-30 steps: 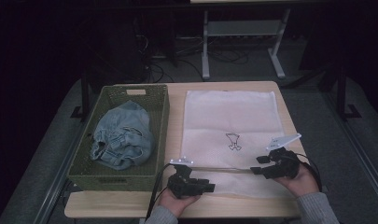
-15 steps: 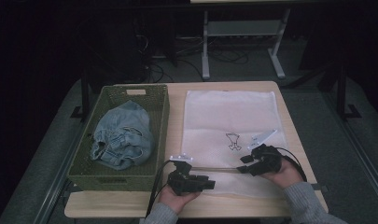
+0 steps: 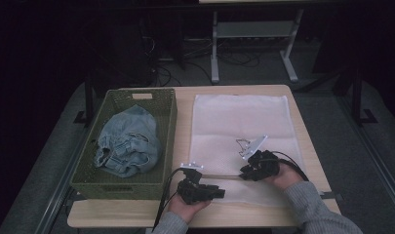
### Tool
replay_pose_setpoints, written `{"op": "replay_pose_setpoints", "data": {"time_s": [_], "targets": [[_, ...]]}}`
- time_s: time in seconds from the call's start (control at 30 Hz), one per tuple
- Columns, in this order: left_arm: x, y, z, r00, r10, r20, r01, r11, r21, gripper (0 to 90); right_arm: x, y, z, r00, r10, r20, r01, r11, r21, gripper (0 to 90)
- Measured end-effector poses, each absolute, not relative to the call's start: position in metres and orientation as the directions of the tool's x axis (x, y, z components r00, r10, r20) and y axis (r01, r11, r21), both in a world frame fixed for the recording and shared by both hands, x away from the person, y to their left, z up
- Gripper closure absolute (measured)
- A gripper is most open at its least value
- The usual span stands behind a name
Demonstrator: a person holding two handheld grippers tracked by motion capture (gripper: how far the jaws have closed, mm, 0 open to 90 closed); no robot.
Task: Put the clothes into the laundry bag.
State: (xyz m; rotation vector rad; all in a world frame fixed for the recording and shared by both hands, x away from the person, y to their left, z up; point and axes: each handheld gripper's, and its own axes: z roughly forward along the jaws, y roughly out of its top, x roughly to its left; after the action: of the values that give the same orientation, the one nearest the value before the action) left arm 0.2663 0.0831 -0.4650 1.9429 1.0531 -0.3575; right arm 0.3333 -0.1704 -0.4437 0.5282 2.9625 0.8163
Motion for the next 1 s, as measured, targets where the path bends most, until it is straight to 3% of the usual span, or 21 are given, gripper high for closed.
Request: {"op": "replay_pose_setpoints", "data": {"time_s": [0.1,0.17,0.4,0.7,1.0], "targets": [[0.268,0.082,-0.468,0.591,0.534,-0.605,0.795,-0.262,0.546,59.8,0.334,-0.168,-0.448,-0.951,0.306,0.051,0.290,0.820,0.494,61.0],[0.268,0.081,-0.470,0.586,0.529,-0.614,0.800,-0.257,0.541,59.8,0.333,-0.166,-0.450,-0.952,0.304,0.040,0.284,0.825,0.489,61.6],[0.265,0.080,-0.472,0.588,0.520,-0.620,0.800,-0.263,0.539,59.2,0.334,-0.164,-0.450,-0.949,0.314,0.025,0.288,0.830,0.478,86.5],[0.260,0.093,-0.447,0.594,0.449,-0.668,0.800,-0.237,0.551,55.6,0.330,-0.175,-0.434,-0.939,0.334,0.087,0.326,0.777,0.538,87.4],[0.269,0.117,-0.397,0.607,0.343,-0.717,0.794,-0.216,0.569,45.0,0.327,-0.182,-0.427,-0.929,0.355,0.103,0.348,0.748,0.565,87.4]]}}
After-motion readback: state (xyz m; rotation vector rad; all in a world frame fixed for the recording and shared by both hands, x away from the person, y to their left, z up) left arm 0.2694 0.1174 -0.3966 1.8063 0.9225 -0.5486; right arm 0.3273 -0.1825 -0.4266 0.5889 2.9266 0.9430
